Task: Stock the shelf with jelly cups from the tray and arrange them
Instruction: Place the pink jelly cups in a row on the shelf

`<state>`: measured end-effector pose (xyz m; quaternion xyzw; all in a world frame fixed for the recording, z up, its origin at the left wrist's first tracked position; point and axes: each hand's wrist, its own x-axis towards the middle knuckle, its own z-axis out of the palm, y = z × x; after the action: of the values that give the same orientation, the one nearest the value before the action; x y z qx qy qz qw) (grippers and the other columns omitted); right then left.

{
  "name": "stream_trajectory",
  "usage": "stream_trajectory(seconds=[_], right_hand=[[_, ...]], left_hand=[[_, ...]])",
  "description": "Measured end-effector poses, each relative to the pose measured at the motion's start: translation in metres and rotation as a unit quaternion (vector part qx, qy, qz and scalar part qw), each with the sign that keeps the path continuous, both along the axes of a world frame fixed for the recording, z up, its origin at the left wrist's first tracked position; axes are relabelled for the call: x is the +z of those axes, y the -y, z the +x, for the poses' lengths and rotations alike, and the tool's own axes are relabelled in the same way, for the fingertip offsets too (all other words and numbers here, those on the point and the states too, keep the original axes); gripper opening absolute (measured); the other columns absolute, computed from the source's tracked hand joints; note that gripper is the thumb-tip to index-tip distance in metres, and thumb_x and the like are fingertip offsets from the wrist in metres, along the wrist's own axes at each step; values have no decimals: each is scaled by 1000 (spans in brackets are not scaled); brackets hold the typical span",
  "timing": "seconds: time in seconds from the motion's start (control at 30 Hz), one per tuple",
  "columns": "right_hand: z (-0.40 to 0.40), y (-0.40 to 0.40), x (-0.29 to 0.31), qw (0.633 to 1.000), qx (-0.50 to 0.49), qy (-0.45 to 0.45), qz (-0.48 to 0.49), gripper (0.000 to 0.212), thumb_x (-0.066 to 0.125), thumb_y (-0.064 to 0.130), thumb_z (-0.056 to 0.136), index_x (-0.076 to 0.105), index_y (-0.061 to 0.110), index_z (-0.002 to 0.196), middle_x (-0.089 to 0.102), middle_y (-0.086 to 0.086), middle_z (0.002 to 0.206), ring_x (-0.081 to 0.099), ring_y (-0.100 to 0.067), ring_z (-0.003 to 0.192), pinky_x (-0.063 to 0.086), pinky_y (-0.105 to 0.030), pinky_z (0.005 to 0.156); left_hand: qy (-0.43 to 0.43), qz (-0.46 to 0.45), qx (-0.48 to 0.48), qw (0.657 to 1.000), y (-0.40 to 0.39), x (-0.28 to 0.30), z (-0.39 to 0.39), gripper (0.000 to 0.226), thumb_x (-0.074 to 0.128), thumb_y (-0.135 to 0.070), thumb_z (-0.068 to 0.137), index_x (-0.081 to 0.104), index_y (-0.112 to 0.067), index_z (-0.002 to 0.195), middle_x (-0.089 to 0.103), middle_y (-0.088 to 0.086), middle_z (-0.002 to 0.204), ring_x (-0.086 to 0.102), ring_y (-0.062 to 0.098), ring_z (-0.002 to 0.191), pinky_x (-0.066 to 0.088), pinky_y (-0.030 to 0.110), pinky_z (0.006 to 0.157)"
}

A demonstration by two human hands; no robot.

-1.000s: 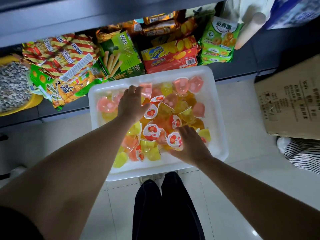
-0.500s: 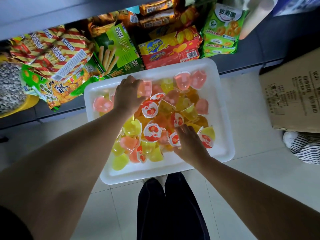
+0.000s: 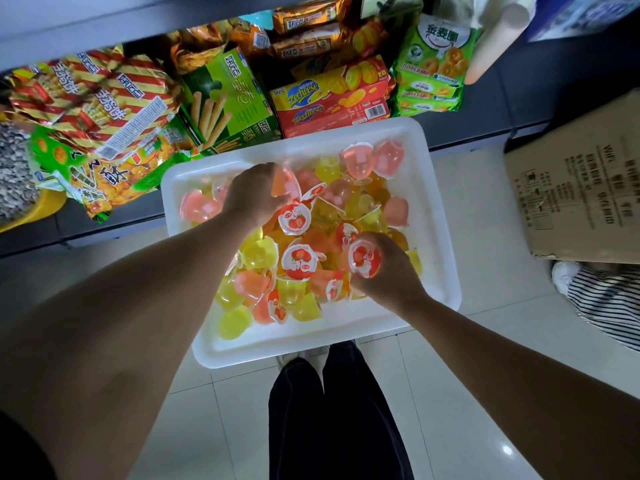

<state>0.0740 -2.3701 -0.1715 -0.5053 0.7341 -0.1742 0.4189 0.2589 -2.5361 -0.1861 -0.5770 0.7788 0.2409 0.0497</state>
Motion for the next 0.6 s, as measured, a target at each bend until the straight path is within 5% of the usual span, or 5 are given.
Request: stream_trajectory(seconds=[0.1,0.2,0.3,0.43,0.6], right_hand=[[-2,9,12,991,-99,74,50,60,77,10,69,48,17,122,55,6,101,56,-10,89,44,-4,61],[-3,16,25,978,-162,125,47,53,79,13,71,53,16,116,59,7,97,60,-10,90,51,-12,70],[-1,22,47,950,-230,207,49,45,78,18,73,59,17,115,63,5,102,60,-10,94,49,-14,71],[8,26,91,906,-280,316,25,38,76,20,72,66,20,108,69,0,106,64,-21,103,52,-39,92],[31,23,176,840,-327,432,-39,46,69,5,81,56,14,123,64,-9,120,66,-19,99,52,-22,73]], left_hand=[[-23,18,74,997,-7,6,3,55,68,-34,83,54,-9,129,59,12,127,54,29,115,42,36,94],[-133,66,206,967,-22,23,8,53,73,-31,79,59,-6,124,63,9,120,59,25,107,47,35,92],[-260,146,338,892,-40,50,15,45,74,-29,79,64,-7,117,66,2,107,63,18,94,50,24,77],[-364,239,440,785,-61,94,25,42,75,-28,77,64,-9,112,69,9,107,64,23,100,46,42,100],[-485,303,415,708,-85,179,41,20,66,-12,85,63,-4,103,68,9,88,63,16,80,49,32,93]])
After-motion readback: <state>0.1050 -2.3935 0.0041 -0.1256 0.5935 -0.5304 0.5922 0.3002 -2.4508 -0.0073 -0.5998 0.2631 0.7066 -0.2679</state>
